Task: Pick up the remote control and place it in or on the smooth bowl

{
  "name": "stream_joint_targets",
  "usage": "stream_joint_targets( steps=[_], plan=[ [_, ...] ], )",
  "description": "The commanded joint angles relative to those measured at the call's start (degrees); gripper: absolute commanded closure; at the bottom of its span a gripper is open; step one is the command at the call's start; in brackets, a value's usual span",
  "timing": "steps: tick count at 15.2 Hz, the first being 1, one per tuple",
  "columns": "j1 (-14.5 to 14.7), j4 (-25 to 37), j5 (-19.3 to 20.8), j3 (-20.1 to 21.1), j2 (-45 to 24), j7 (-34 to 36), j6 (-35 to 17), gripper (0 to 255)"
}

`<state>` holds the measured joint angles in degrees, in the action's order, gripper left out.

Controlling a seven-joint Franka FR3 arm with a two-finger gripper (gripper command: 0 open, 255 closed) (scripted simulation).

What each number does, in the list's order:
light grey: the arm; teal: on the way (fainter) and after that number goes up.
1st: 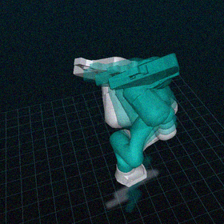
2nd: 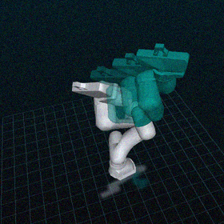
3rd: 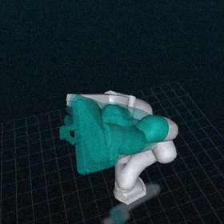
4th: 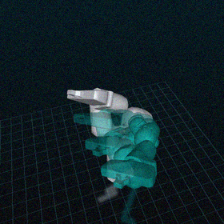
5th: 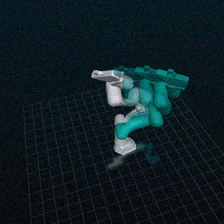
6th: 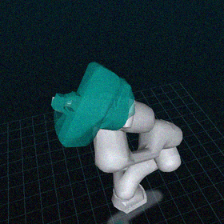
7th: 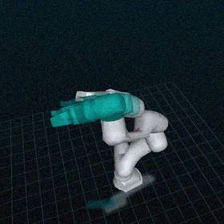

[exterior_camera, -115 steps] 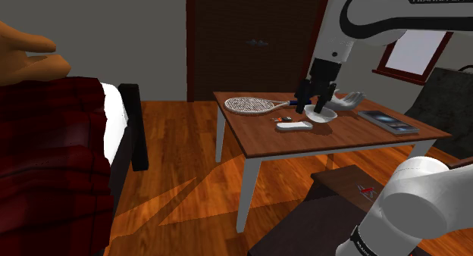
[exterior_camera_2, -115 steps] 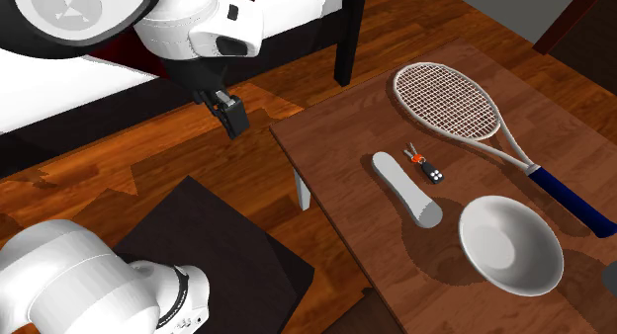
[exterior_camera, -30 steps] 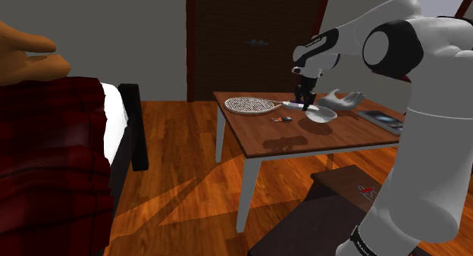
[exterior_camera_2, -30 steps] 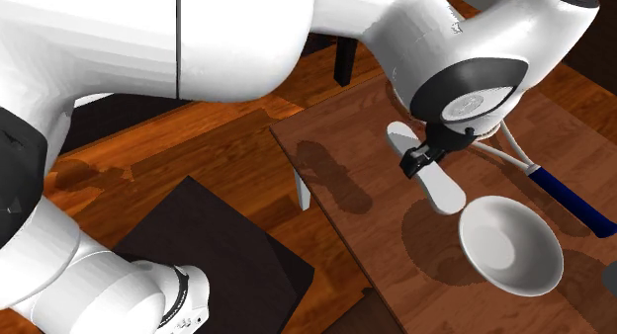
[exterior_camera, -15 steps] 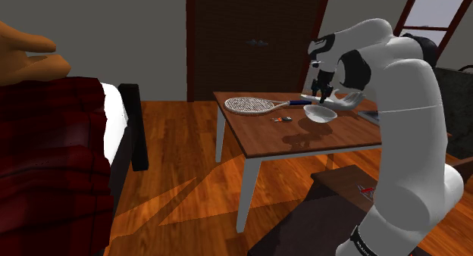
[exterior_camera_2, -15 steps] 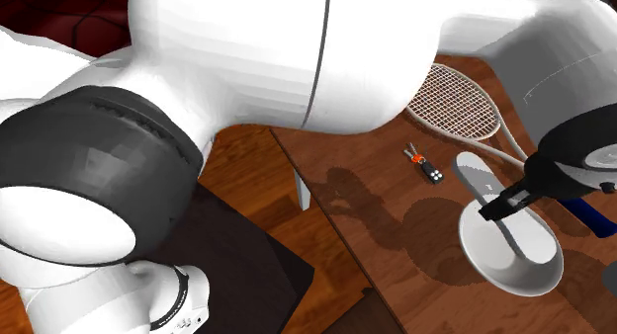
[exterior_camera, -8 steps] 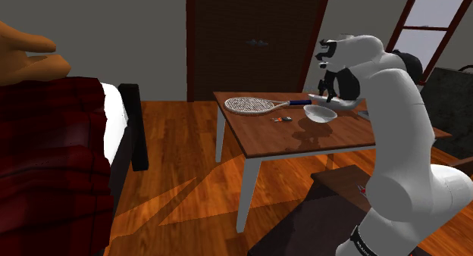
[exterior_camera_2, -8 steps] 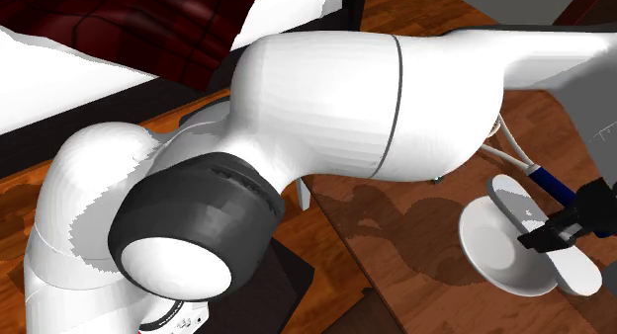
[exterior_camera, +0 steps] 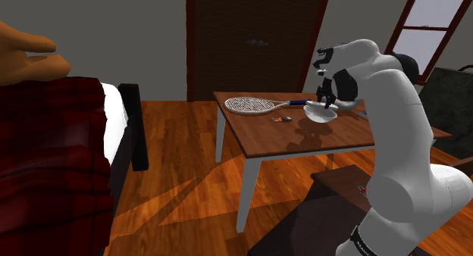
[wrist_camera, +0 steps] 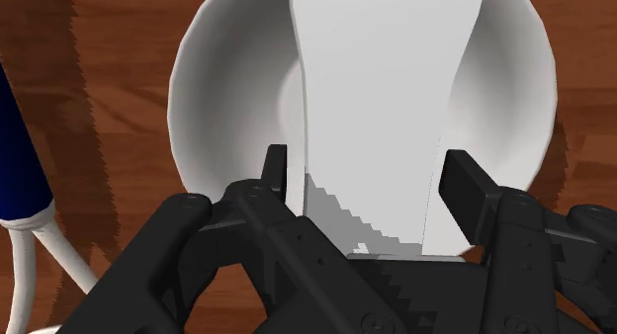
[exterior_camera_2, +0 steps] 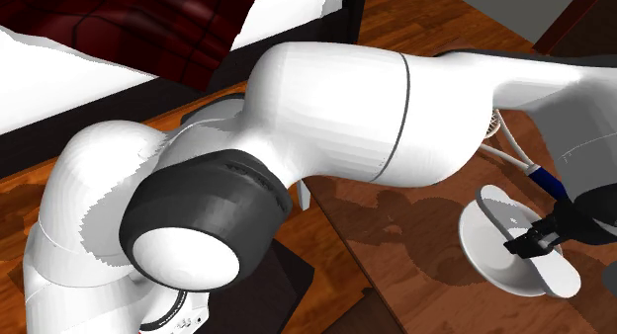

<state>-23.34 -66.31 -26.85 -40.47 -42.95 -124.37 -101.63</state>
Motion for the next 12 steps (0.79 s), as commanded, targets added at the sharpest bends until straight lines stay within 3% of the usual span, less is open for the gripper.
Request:
stream_joint_targets(
  steps=[1, 4, 12],
  plan=[
    [0.4, -1.5, -0.1, 0.1, -0.1, -0.3, -1.5, 255],
    [0.8, -3.4, -0.5, 0.3, -0.5, -0.7, -3.6, 255],
    [0.8, -3.4, -0.5, 0.3, -0.5, -0.7, -3.6, 255]
  ],
)
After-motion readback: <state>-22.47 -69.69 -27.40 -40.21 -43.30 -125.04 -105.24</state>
